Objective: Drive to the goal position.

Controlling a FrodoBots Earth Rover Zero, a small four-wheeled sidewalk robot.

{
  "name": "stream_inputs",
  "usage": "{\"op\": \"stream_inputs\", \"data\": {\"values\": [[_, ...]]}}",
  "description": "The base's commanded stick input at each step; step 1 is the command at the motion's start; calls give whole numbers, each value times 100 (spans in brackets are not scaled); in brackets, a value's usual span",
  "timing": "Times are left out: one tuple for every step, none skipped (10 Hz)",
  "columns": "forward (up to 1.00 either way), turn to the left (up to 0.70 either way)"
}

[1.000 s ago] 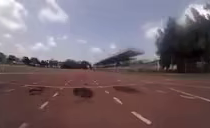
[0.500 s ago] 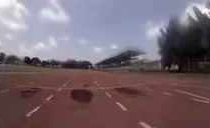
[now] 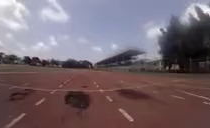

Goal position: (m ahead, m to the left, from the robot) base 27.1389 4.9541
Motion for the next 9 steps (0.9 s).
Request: {"op": "stream_inputs", "data": {"values": [[70,0],[70,0],[70,0],[70,0],[70,0],[70,0],[70,0],[70,0],[70,0]]}}
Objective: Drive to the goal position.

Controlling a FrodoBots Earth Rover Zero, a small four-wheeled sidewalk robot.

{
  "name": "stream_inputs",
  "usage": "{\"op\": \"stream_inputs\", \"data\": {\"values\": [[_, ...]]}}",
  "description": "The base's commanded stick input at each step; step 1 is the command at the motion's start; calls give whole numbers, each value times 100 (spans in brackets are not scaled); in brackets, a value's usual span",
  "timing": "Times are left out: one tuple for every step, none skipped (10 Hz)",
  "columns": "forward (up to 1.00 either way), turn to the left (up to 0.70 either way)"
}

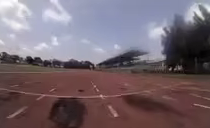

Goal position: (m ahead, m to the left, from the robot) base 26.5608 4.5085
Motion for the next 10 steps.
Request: {"op": "stream_inputs", "data": {"values": [[70,0],[70,0],[70,0],[70,0],[70,0],[70,0],[70,0],[70,0],[70,0],[70,0]]}}
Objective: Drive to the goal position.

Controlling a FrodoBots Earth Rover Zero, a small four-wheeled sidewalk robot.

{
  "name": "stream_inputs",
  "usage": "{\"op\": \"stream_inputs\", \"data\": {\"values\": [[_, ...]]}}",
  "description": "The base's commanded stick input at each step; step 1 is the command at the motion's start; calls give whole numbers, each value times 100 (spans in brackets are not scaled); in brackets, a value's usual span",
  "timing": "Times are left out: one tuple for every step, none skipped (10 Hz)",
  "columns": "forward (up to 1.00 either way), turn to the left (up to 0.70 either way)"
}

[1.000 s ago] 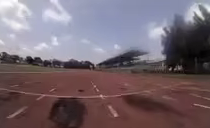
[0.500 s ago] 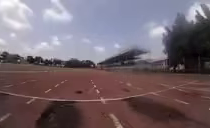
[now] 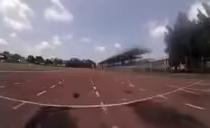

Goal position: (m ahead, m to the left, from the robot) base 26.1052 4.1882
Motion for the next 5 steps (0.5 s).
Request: {"op": "stream_inputs", "data": {"values": [[70,0],[70,0],[70,0],[70,0],[70,0]]}}
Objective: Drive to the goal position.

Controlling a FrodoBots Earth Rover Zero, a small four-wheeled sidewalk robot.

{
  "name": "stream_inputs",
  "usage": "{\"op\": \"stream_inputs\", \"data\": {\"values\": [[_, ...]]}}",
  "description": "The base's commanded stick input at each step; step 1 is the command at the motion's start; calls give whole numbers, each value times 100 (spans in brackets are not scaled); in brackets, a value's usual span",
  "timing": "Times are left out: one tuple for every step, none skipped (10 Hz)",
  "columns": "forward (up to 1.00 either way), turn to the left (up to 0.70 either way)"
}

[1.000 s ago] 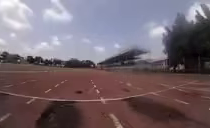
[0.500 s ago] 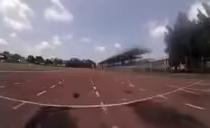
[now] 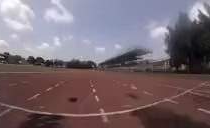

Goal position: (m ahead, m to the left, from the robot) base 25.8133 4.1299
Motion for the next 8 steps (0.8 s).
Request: {"op": "stream_inputs", "data": {"values": [[70,0],[70,0],[70,0],[70,0],[70,0],[70,0],[70,0],[70,0]]}}
